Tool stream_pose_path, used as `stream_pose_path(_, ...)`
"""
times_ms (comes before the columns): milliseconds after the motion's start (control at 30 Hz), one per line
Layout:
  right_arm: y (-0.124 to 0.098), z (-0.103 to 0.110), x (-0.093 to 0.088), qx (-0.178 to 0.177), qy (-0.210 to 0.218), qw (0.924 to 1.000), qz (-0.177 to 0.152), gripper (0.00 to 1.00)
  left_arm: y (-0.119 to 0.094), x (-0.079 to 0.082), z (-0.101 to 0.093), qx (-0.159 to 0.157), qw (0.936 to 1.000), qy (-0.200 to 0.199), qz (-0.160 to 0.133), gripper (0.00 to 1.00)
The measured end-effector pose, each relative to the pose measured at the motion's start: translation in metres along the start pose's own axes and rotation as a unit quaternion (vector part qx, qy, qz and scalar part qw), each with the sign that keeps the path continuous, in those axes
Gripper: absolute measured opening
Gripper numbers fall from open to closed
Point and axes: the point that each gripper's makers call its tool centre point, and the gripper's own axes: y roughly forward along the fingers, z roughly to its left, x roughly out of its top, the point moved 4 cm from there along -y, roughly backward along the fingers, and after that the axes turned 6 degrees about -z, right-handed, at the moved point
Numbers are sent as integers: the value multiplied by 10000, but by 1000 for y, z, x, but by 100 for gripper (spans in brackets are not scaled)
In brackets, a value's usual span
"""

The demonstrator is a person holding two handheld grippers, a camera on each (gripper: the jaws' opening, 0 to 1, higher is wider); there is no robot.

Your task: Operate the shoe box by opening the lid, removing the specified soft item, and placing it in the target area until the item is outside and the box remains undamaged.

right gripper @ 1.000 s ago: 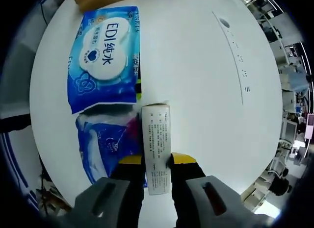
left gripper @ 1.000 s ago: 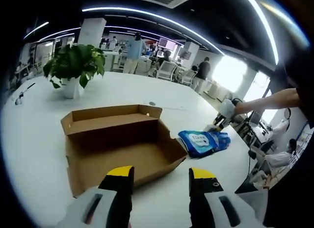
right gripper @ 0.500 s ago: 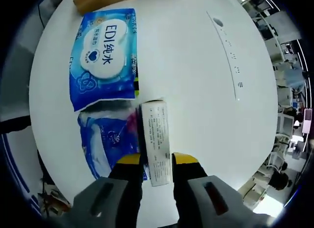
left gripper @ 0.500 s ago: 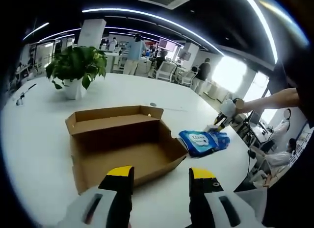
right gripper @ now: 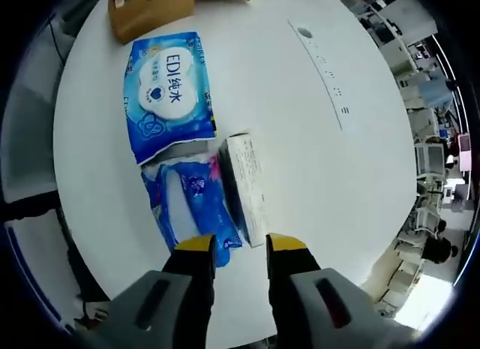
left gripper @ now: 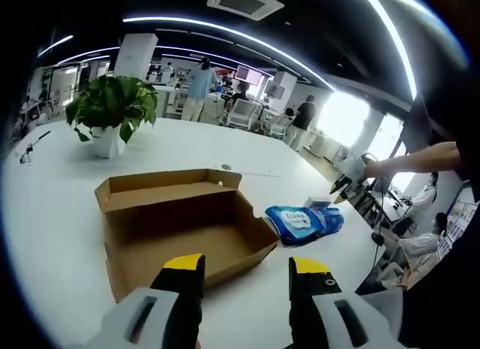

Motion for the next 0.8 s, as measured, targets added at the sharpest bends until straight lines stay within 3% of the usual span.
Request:
stream_pose_path(200, -17, 13, 0, -70, 657, 9974, -294, 26, 0, 0, -2, -84, 9999, -48, -60, 45)
stream_pose_path(367, -24, 22, -5, -128, 646, 9975, -263, 28, 1, -1, -4, -189, 9998, -26, -52, 45)
stream_pose_path(567, -30, 28, -9, -167, 965, 9946, -332, 29, 2, 2, -1, -262, 9996, -56, -99, 45)
stream_pose_path(800, -36, 27, 1, -308, 1571, 9843, -746, 28, 3, 3, 1, -314, 9993, -120, -149, 45)
